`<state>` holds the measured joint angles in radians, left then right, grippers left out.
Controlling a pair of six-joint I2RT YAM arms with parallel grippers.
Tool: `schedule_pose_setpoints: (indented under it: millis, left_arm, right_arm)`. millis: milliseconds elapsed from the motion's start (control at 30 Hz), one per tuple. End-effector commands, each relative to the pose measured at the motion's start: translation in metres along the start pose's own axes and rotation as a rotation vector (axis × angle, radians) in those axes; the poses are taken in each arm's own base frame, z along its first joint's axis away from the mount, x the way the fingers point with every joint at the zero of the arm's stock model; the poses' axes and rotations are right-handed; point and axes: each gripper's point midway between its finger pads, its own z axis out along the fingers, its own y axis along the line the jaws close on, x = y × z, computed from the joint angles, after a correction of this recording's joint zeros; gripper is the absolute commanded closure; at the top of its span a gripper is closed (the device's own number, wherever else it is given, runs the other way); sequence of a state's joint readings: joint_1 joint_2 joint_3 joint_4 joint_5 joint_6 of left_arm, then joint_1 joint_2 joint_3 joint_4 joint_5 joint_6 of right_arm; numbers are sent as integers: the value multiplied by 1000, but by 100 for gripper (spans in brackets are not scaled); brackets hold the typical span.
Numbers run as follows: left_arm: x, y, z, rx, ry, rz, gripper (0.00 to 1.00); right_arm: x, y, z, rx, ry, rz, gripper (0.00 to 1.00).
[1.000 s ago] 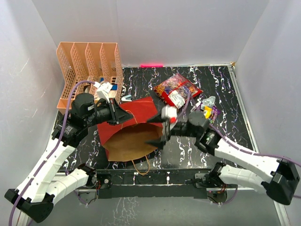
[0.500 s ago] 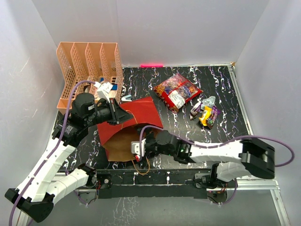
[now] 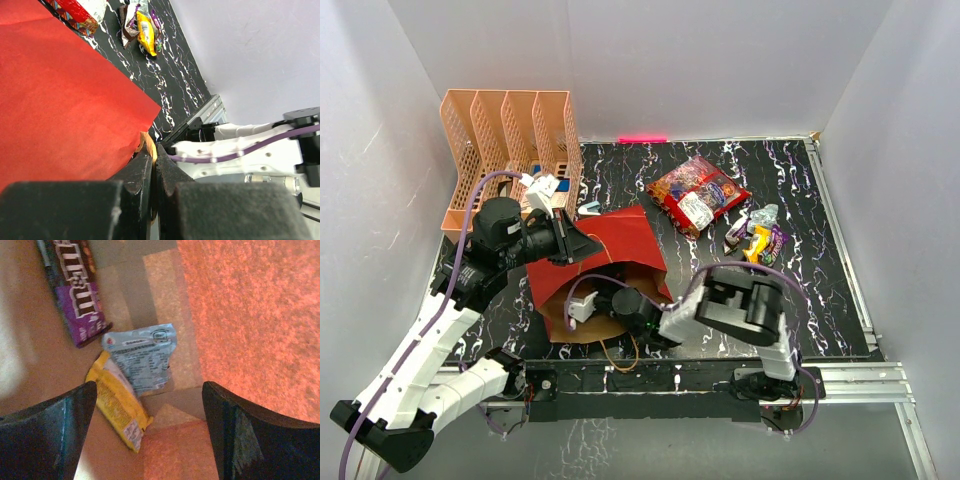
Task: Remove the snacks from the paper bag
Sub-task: Take out the snack from the paper bag.
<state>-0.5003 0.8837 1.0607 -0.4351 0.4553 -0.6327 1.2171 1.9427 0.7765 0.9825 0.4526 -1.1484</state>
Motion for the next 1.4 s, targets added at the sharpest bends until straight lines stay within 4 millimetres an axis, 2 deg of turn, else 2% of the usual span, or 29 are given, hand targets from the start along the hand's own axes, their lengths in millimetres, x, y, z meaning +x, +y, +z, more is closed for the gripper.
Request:
schedule_pose_setpoints:
  millis: [0, 200, 300, 533, 900, 1033, 1100, 1267, 1367]
  left_arm:
    - [-6, -10, -7, 24, -22, 8, 100]
    - [-5, -11, -8, 31, -18, 0, 100]
    - [-5, -12, -8, 35, -21, -2, 100]
    - [-4, -13, -8, 42, -18, -6, 100]
    - [-5, -17, -12, 53, -19, -1, 100]
    - [-4, -19, -14, 57, -21, -4, 100]
    - [-4, -19, -15, 57, -21, -4, 100]
    - [-2, -18, -17, 54, -19, -5, 100]
    - [-1, -18, -18, 51, -19, -3, 100]
  right_arm:
    - [-3, -65, 13, 357, 50, 49, 12]
    - [9, -56, 41, 361, 81, 99, 13]
    - [21, -54, 53, 344, 96, 137, 14]
    - [45, -43, 71, 308, 111, 172, 15]
    - [57, -23, 106, 255, 112, 240, 17]
    - [62, -15, 117, 231, 119, 288, 24]
    - [66, -13, 121, 232, 119, 335, 34]
    - [70, -3, 124, 205, 116, 351, 40]
    - [68, -2, 122, 194, 102, 355, 55]
